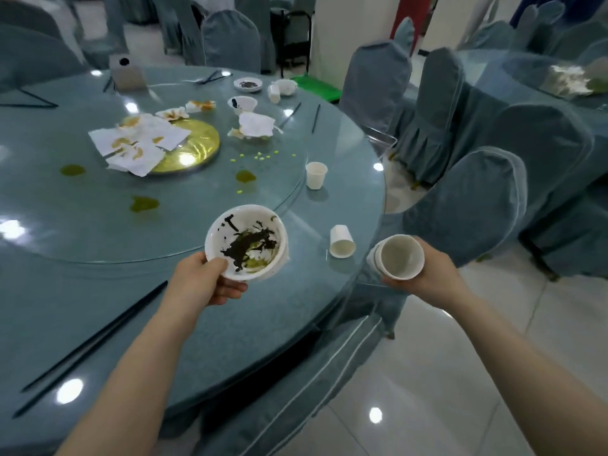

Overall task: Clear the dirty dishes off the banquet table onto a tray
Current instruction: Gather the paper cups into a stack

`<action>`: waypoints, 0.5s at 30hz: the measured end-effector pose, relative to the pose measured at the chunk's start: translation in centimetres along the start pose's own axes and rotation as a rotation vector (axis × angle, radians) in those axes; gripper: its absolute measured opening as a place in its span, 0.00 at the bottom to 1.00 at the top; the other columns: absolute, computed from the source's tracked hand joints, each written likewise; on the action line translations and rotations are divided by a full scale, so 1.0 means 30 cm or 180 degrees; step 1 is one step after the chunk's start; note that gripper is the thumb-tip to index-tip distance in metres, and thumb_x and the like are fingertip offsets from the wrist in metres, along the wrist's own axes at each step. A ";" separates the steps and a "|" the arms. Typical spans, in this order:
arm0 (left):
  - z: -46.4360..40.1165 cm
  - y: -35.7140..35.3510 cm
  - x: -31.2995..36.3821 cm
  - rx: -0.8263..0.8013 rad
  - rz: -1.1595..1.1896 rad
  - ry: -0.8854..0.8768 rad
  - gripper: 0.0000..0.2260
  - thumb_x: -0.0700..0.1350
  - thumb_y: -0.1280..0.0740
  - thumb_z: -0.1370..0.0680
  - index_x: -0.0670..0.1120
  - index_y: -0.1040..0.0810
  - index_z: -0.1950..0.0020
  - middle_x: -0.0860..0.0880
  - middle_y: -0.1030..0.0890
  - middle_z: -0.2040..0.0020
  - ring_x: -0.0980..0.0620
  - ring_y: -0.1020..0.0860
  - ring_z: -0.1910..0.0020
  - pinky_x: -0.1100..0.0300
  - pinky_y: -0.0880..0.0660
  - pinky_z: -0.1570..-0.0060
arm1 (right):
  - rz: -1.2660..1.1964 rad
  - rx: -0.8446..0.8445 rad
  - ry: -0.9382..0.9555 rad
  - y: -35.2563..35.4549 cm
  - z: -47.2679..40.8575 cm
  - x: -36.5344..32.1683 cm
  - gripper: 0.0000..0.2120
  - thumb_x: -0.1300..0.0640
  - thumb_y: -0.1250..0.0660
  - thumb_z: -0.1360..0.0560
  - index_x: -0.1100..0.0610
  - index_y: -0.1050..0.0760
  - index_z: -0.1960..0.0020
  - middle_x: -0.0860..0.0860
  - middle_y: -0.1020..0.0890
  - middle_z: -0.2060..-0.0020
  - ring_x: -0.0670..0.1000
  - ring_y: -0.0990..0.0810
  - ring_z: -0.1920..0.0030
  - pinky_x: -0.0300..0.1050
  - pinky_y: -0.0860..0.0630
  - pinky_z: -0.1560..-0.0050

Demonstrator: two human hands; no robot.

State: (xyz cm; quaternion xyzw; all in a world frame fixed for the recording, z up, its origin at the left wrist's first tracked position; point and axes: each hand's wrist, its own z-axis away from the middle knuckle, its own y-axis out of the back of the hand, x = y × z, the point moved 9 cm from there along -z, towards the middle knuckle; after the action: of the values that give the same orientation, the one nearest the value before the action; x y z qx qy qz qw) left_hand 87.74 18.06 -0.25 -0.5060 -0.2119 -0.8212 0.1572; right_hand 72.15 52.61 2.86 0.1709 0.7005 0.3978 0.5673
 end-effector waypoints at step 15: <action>-0.115 -0.088 0.005 0.0432 -0.0445 0.0259 0.08 0.39 0.42 0.23 0.46 0.24 0.52 0.43 0.16 0.68 0.50 0.19 0.74 0.64 0.28 0.76 | 0.1782 -0.1601 0.1932 -0.472 -0.411 0.139 0.38 0.46 0.26 0.32 0.48 0.40 0.28 0.52 0.48 0.23 0.56 0.43 0.25 0.53 0.34 0.32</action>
State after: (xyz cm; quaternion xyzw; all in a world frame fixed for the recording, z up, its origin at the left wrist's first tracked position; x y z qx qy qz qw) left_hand 83.79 18.59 -1.99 -0.4443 -0.2953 -0.8338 0.1419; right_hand 62.43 42.15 -10.05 0.0866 0.6436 0.7241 0.2323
